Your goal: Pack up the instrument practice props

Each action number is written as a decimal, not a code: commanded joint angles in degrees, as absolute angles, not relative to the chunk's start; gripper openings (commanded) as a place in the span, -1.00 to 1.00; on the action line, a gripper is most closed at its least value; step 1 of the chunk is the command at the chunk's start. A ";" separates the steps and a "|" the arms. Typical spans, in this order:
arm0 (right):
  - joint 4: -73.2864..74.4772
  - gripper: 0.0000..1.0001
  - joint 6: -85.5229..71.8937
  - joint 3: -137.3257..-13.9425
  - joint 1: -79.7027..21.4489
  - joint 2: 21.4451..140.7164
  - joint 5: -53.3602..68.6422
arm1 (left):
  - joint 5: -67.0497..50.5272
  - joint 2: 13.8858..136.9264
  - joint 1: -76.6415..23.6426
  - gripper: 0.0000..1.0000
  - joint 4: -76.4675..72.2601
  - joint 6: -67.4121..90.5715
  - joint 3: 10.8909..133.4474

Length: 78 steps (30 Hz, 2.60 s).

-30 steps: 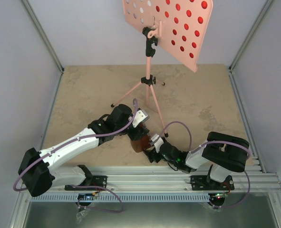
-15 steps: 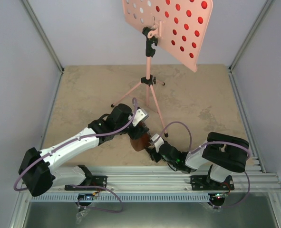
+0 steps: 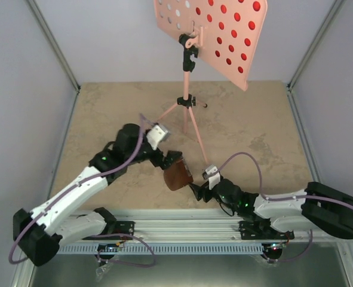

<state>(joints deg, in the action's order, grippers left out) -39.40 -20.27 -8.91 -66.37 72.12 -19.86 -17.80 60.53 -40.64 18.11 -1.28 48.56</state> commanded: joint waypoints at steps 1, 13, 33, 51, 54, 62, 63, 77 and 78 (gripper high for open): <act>-29.86 0.64 -23.63 -9.65 -62.92 66.15 -19.21 | -21.59 55.58 -34.47 0.98 11.86 1.07 50.71; -26.87 0.24 -23.58 -15.94 -56.62 72.67 -15.11 | 3.89 49.16 -30.85 0.99 7.07 2.02 46.64; -33.08 0.14 -13.10 -30.86 -69.63 92.15 -2.03 | 19.08 42.11 -30.81 0.99 3.86 3.28 42.71; -35.83 -0.03 -7.00 -42.23 -67.65 102.40 -2.64 | 18.45 40.31 -30.68 0.99 3.49 3.03 42.24; -35.23 -0.03 -8.82 -50.53 -67.69 108.79 -6.97 | 18.39 39.93 -30.73 0.99 3.47 2.99 42.20; -27.92 0.07 -7.91 -78.69 -66.54 129.23 -8.55 | 19.67 39.47 -30.75 0.99 3.80 3.23 41.97; -27.48 0.08 -7.58 -81.52 -65.96 131.02 -7.05 | 20.38 39.33 -30.76 0.99 3.96 3.24 41.86; -34.16 0.84 -0.35 -63.81 -64.25 112.61 11.90 | 22.87 39.81 -30.70 0.99 3.88 2.91 40.63; -34.20 0.84 -0.46 -60.83 -64.25 109.55 12.34 | 23.00 39.65 -30.73 0.99 3.92 3.06 40.58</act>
